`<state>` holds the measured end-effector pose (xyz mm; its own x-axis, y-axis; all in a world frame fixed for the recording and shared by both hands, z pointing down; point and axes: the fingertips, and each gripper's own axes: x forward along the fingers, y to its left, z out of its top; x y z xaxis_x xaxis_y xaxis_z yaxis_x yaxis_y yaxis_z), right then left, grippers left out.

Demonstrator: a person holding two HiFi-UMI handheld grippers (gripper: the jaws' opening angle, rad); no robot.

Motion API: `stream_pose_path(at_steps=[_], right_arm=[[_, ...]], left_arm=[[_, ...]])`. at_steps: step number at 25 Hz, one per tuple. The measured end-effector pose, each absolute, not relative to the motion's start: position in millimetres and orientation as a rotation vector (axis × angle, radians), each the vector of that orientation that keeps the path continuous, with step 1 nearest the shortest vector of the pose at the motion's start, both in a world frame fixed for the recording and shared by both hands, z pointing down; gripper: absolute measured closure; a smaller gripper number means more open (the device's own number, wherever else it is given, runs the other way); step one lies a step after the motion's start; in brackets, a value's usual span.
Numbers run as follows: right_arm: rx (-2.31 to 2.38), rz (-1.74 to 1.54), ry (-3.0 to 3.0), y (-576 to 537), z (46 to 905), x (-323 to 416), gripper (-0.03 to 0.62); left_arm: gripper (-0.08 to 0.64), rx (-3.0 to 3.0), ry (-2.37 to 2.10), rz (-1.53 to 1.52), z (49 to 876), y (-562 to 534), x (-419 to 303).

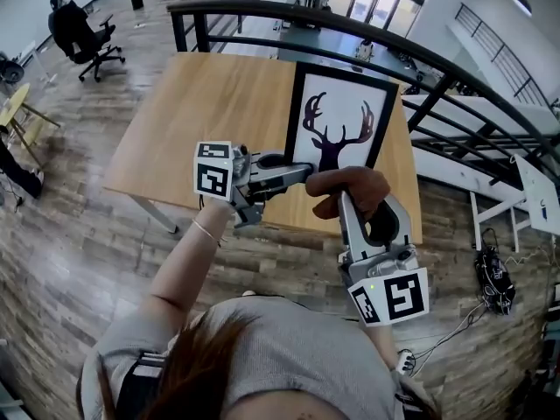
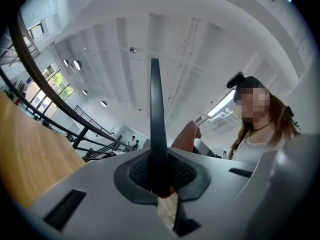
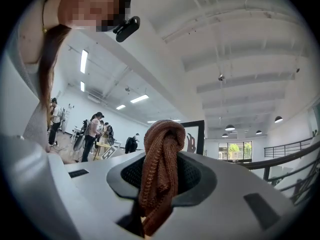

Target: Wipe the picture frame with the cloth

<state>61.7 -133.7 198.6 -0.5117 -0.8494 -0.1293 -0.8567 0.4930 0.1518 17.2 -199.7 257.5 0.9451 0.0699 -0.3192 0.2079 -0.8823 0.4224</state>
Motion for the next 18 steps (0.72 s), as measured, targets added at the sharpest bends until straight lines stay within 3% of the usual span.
stream_pose_path(at_steps=[18], right_arm=[[-1.633, 0.938, 2.511, -163.6, 47.8, 51.9, 0.459]], left_arm=[[0.523, 2.795, 0.188, -0.318, 241.9, -160.1, 43.2]])
